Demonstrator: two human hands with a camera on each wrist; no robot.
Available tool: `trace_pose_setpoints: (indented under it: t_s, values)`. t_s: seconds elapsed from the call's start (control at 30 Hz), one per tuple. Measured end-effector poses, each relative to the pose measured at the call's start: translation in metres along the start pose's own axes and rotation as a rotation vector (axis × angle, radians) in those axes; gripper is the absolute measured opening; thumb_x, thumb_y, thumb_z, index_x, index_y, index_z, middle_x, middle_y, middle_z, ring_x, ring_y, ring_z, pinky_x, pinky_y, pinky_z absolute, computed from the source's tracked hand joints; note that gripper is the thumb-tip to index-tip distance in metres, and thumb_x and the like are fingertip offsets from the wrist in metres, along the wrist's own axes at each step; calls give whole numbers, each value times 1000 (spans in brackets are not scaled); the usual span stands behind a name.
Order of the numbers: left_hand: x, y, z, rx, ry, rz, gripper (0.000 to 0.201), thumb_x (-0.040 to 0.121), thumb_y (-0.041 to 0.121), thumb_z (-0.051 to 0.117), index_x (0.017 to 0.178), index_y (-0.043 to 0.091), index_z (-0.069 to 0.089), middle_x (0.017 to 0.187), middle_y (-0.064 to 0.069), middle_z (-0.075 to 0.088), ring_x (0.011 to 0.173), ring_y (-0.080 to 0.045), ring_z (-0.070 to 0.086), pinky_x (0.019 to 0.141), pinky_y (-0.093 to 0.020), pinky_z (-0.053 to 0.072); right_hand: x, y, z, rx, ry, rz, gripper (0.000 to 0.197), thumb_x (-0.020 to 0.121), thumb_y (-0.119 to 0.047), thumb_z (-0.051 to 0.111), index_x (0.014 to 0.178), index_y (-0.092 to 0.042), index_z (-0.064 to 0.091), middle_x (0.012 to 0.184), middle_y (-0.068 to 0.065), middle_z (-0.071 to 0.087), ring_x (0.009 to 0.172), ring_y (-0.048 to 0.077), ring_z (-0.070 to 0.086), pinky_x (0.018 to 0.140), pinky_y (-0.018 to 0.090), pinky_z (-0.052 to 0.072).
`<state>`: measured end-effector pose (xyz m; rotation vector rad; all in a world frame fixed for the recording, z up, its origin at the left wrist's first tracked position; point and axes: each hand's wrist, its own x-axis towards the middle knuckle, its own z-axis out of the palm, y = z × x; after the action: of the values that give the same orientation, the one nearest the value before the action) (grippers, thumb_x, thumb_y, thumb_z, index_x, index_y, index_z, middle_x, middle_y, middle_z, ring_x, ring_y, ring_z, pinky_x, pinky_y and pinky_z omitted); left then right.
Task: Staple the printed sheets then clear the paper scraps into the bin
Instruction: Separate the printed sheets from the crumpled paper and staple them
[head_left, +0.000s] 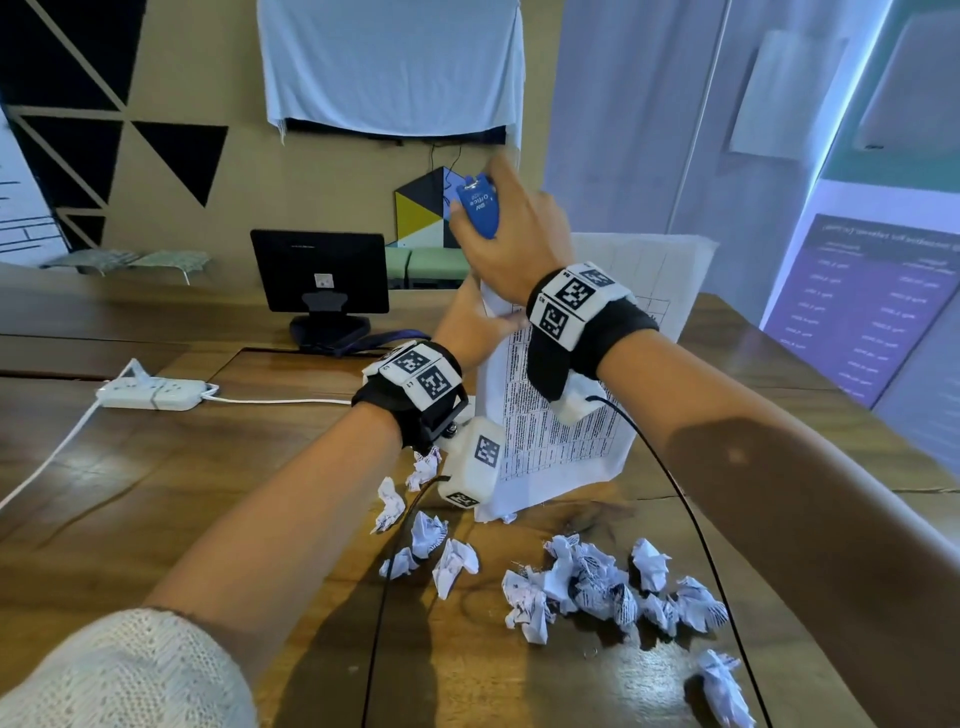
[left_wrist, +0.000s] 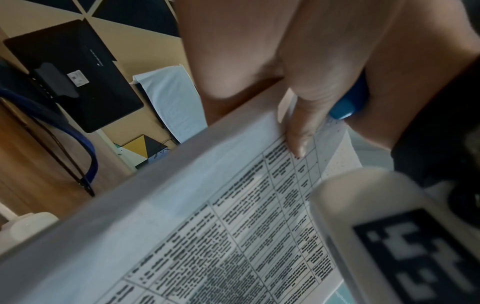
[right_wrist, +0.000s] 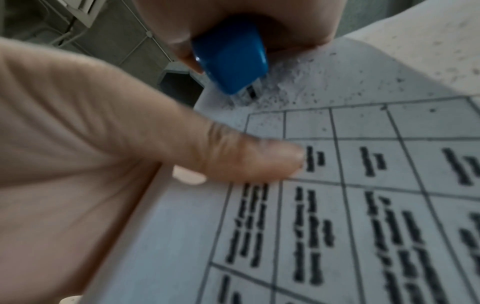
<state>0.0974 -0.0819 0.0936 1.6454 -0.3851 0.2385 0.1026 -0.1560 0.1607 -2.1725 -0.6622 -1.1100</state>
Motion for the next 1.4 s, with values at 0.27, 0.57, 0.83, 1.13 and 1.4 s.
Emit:
trace_pose_setpoints:
  t_s: [0.27, 0.57, 0.83, 1.13, 1.4]
  values:
    - [-2, 2, 3, 16, 69, 7, 56, 77, -9, 65, 129, -8, 43, 122, -19, 61, 113, -27, 59, 96, -33, 49, 1, 1, 0, -11, -27, -14, 32, 84, -36, 54, 99, -8, 47, 64, -6, 51, 53, 19, 51, 51, 28, 40]
    - [-3, 6, 4, 56, 40, -9, 61, 75, 7, 75, 128, -1, 47, 123, -16, 61, 117, -28, 57, 103, -44, 44, 6, 6, -18, 149, 143, 22, 26, 83, -27, 59, 93, -8, 44, 69, -1, 56, 53, 14, 51, 49, 16, 40]
    - [-2, 2, 6, 33, 43, -76, 62, 79, 5, 71, 133, 5, 42, 128, -12, 59, 120, -25, 56, 103, -45, 45, 11, 25, -75, 225, 446, -12, 19, 82, -18, 55, 91, -16, 38, 87, -2, 47, 72, 4, 46, 62, 9, 39]
    - [-3, 8, 5, 30, 35, -60, 61, 79, 1, 70, 132, 1, 39, 130, -17, 56, 122, -27, 53, 104, -42, 44, -37, 115, -147, 261, 472, 507, 39, 73, -60, 64, 77, -33, 36, 65, -3, 55, 52, 15, 57, 48, 31, 48]
    - [-1, 7, 2, 8, 61, -57, 56, 80, -2, 68, 130, 4, 45, 129, -15, 58, 121, -25, 54, 105, -42, 43, -154, 164, -120, 479, 50, 905, 60, 45, -66, 77, 80, -23, 57, 58, 2, 55, 42, 10, 55, 55, 35, 49]
